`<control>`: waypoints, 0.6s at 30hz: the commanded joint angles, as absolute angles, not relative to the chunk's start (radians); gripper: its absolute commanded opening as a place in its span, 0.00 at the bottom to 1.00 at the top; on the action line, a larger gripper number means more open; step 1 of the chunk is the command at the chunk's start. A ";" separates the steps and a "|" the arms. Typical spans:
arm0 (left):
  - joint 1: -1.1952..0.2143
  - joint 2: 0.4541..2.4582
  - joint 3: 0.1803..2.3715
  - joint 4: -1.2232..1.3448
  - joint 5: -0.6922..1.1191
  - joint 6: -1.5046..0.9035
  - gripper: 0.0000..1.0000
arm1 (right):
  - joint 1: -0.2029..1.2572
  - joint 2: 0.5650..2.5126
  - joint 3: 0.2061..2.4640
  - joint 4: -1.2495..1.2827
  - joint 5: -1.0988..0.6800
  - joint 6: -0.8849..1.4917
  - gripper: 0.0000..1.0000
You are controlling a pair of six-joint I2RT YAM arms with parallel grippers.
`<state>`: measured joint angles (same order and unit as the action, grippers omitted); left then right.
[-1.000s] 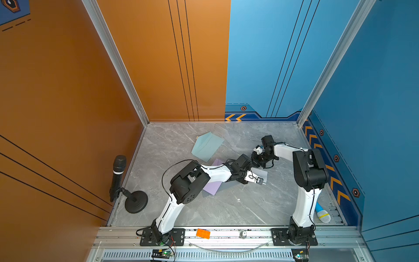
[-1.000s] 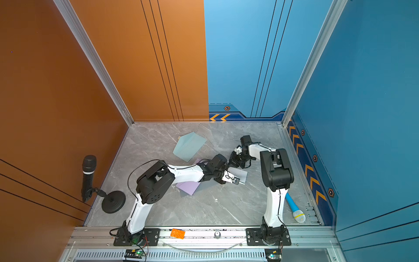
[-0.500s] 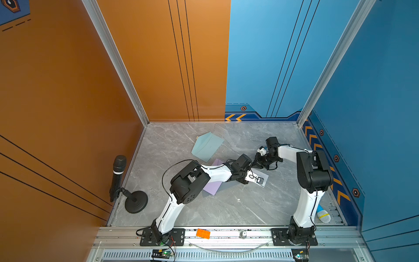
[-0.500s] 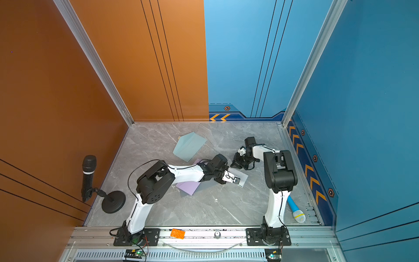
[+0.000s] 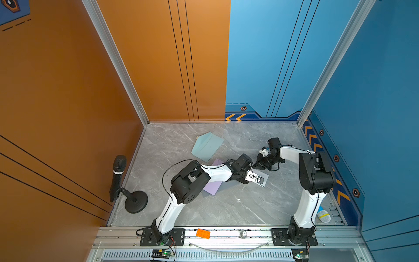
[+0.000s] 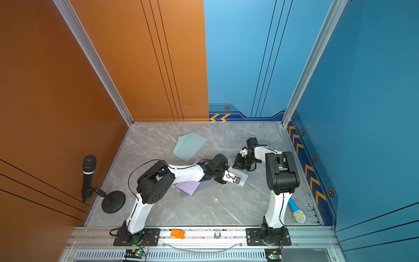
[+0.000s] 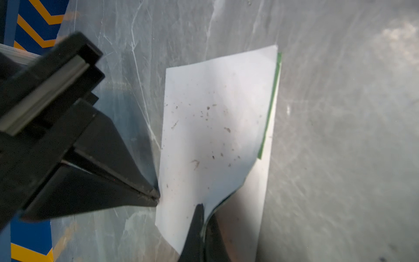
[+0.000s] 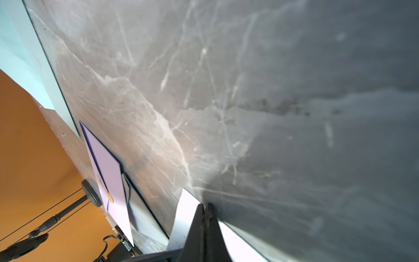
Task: Fold the letter paper in half and place it into the envelope
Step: Fold the letter paper at the center of the board.
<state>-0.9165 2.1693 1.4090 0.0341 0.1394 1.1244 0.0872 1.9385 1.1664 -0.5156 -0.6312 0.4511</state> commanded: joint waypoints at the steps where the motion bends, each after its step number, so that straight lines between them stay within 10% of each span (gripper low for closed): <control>1: -0.908 2.212 1.411 -0.037 0.115 1.100 0.00 | 0.076 1.916 1.128 -0.602 -0.553 0.413 0.06; 18: -0.906 2.224 1.408 -0.034 0.098 1.084 0.00 | -0.016 1.822 0.986 -0.607 -0.527 0.397 0.07</control>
